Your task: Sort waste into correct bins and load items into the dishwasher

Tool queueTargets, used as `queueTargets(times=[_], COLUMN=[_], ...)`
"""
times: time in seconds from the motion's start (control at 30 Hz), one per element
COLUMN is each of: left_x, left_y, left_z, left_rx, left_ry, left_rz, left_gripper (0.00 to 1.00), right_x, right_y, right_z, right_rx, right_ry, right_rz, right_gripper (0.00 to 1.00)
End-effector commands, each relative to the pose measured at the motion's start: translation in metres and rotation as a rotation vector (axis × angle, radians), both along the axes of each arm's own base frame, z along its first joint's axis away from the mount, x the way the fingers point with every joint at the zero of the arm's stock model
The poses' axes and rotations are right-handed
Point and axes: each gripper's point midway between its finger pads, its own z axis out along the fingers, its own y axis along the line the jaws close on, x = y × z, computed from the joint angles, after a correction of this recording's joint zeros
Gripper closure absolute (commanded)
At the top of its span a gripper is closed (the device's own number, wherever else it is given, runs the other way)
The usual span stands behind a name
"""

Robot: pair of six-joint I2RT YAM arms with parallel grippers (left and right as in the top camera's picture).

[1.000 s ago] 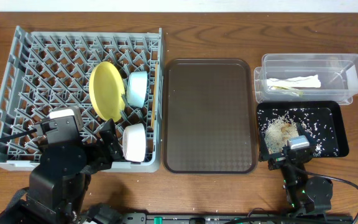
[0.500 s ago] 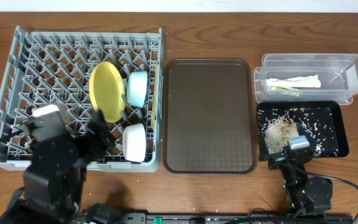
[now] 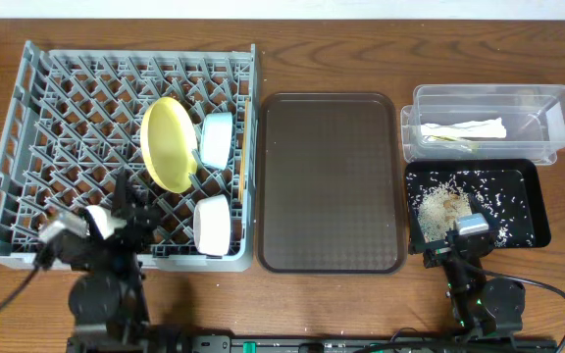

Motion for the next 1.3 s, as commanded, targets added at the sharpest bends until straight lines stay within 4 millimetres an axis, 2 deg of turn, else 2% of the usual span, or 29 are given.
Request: queueTargets(times=[0.0,0.07,0.3,0.47,0.6,0.83,1.27], left_x=[-0.007,-0.009,0.005,0.019,0.02,0.019,0.019], left_y=[0.0,-0.002,-0.005,-0.007,-0.008,-0.008,-0.008], left_z=[-0.011,-0.019,-0.051,-0.085,-0.105,-0.116,-0.119], left_rx=[-0.001,0.034,0.065,0.062,0.032,0.028,0.026], left_ry=[-0.052,-0.063,-0.023,-0.027,0.015,0.063,0.077], left_rz=[-0.007,-0.024,-0.049,-0.069,-0.072,-0.073,-0.073], left_gripper=[0.07,0.07,0.07,0.07,0.07,0.07,0.07], right_x=[0.0,0.0,0.0,0.0,0.0,0.0,0.0], right_y=[-0.004,-0.004,-0.004,-0.004,-0.004,-0.004,-0.004], right_z=[-0.001,-0.001,-0.001,-0.001,-0.001,-0.001,-0.001], right_rx=[0.011,0.011,0.011,0.011,0.011,0.011,0.011], right_ry=[0.001,0.001,0.001,0.001,0.001,0.001,0.001], right_rz=[-0.018,-0.018,-0.018,-0.018,-0.018,-0.018,-0.018], right_gripper=[0.01,0.01,0.01,0.01,0.01,0.01,0.01])
